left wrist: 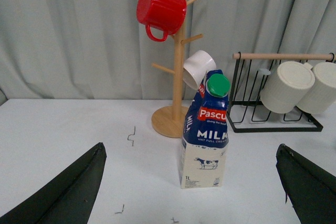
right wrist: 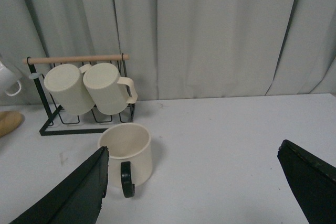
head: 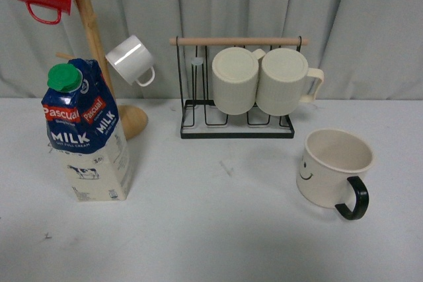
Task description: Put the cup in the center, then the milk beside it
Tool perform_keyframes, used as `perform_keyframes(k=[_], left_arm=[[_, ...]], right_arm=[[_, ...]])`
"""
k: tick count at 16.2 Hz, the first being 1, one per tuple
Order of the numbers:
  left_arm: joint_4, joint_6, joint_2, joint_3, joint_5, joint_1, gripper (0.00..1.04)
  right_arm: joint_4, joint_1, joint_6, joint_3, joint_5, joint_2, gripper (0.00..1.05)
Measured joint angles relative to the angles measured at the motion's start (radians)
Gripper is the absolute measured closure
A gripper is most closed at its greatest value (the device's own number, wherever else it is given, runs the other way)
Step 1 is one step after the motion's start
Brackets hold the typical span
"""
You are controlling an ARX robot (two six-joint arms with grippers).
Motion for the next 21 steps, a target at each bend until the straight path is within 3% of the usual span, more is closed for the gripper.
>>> perform_keyframes(k=[21], left_arm=[[0.000, 0.000, 0.000, 0.000, 0.000, 0.000, 0.07]], right_arm=[[0.000, 0.000, 0.000, 0.000, 0.000, 0.000, 0.06]])
